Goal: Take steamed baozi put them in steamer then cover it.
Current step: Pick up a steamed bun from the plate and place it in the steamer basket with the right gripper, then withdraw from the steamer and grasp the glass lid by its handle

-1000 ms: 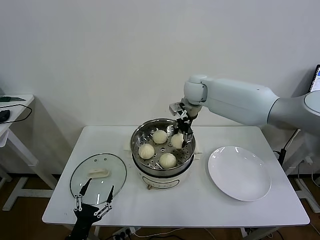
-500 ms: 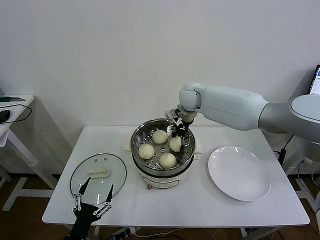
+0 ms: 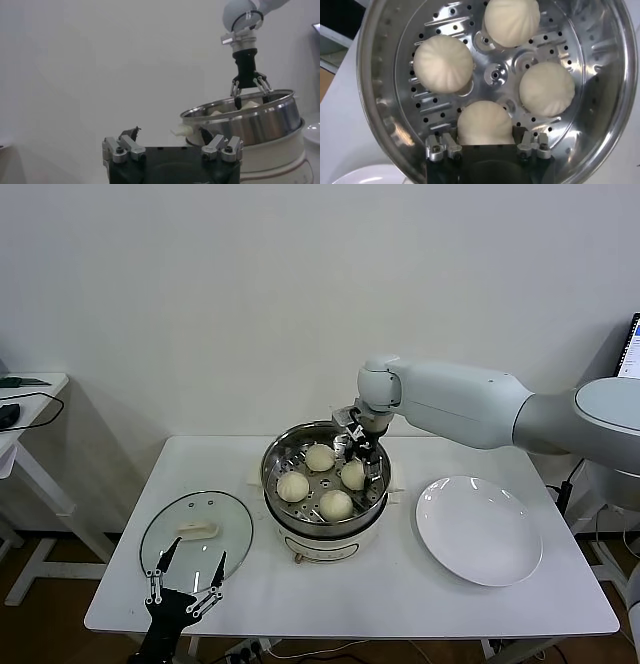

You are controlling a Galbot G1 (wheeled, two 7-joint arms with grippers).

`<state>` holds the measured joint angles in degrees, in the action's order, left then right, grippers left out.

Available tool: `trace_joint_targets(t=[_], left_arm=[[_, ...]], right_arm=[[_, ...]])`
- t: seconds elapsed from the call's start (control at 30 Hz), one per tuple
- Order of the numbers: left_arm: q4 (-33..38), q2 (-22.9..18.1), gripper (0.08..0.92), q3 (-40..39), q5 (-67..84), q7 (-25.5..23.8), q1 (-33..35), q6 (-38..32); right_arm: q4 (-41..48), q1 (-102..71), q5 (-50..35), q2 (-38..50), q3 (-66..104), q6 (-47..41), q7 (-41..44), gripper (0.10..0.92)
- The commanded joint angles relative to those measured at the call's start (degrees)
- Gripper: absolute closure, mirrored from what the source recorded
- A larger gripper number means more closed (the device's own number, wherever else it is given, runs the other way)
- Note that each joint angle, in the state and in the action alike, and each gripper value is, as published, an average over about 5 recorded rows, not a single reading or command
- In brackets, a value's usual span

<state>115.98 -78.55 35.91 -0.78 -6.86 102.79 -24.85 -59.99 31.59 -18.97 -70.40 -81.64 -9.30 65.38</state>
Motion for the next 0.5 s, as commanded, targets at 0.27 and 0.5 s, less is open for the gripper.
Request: trace_joint_targets(t=[0.27,0.5], left_arm=[[0.2,0.1,0.177,0.2,-0.7,0.5,-0.6,0.3],[-2.2,0.8,0.177,1.3,-6.8,1.6,-3.5,-0.6]], right_arm=[[-7.7,2.4,0.0,7.9,9.1,1.6,0.8,0.203],[-18.4,1.9,-10.3,20.5,17.0,7.0,-25.1,0.203]])
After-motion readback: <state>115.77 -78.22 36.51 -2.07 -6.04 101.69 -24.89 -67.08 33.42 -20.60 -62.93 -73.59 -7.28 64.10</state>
